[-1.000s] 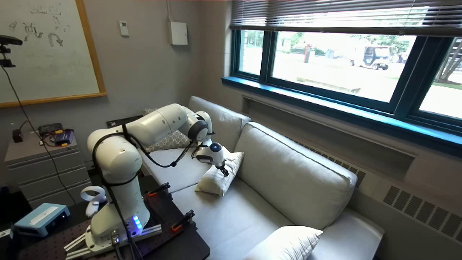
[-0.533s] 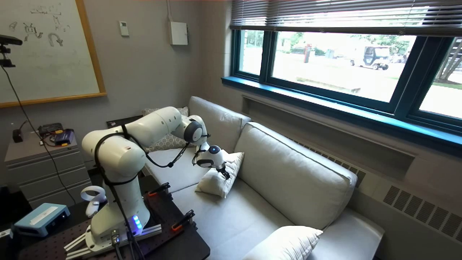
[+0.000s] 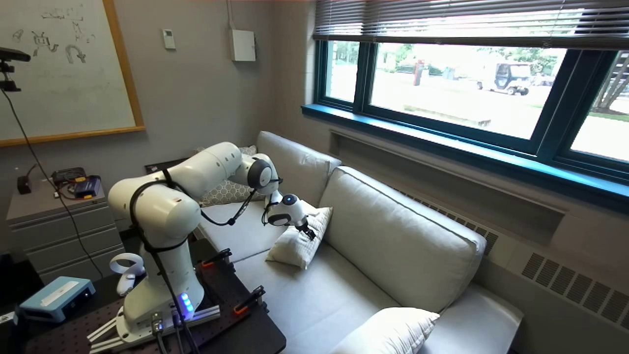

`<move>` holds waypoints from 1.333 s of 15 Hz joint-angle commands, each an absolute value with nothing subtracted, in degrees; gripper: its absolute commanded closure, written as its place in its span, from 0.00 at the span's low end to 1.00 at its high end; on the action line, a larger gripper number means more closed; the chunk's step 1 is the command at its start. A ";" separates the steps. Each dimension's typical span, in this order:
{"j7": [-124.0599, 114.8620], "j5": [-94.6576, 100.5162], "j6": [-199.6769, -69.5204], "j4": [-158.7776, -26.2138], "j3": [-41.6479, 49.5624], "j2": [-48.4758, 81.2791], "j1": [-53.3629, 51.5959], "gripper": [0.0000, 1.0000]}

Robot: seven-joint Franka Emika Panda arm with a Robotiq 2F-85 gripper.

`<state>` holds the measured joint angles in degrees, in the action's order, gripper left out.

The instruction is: Take the pillows and move them to the right of the couch

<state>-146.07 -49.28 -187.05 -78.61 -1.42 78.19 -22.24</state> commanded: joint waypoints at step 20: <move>-117.51 -30.85 -169.94 -70.41 -19.68 83.32 6.43 0.00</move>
